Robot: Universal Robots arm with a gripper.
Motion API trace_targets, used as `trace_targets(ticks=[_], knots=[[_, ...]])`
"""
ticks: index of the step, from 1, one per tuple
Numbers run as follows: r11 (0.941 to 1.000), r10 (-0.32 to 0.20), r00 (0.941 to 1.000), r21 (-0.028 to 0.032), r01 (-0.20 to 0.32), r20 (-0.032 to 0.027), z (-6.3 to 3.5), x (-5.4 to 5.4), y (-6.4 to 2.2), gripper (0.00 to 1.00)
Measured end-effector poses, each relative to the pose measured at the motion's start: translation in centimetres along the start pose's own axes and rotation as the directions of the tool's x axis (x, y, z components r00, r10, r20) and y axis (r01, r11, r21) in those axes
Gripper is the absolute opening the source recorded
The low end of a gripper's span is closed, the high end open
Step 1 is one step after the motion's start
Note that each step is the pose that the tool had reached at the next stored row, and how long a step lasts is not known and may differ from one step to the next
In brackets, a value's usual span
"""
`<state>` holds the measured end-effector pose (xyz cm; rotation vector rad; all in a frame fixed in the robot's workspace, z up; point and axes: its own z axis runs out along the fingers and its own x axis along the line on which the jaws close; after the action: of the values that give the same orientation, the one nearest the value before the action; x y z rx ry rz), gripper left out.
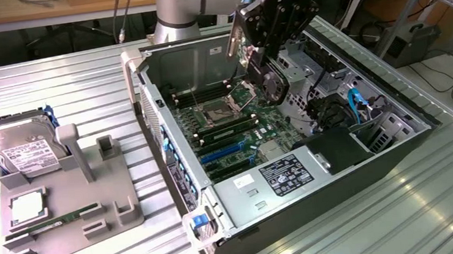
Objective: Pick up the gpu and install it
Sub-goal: 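Pick up the gpu and move the gpu toward the slot, then insert the gpu into the slot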
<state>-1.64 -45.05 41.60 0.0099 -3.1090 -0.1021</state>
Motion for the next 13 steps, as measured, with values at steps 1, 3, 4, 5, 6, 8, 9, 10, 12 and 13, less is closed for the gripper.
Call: trace_targets(ticks=[1, 3, 4, 5, 6, 8, 9, 10, 12, 13], knots=[[1.0000, 0.000, 1.0000, 0.0000, 0.000, -0.0019, 0.12, -0.37, -0.01, 0.26], [1.0000, 0.001, 1.0000, 0.0001, -0.001, -0.0077, 0.16, -0.75, -0.02, 0.26], [1.0000, 0.001, 1.0000, 0.0001, -0.001, -0.0076, 0.16, -0.75, -0.02, 0.26], [1.0000, 0.001, 1.0000, 0.0000, -0.001, -0.0077, 0.16, -0.75, -0.02, 0.26], [1.0000, 0.001, 1.0000, 0.0000, -0.001, -0.0076, 0.16, -0.75, -0.02, 0.26], [1.0000, 0.001, 1.0000, 0.0000, -0.001, -0.0076, 0.16, -0.75, -0.02, 0.26], [1.0000, 0.001, 1.0000, 0.0000, -0.001, -0.0076, 0.16, -0.75, -0.02, 0.26], [1.0000, 0.001, 1.0000, -0.0001, -0.001, -0.0076, 0.17, -0.75, -0.02, 0.26], [1.0000, 0.001, 1.0000, -0.0001, -0.001, -0.0076, 0.17, -0.75, -0.02, 0.26], [1.0000, 0.001, 1.0000, 0.0000, -0.001, -0.0076, 0.16, -0.75, -0.02, 0.26]])
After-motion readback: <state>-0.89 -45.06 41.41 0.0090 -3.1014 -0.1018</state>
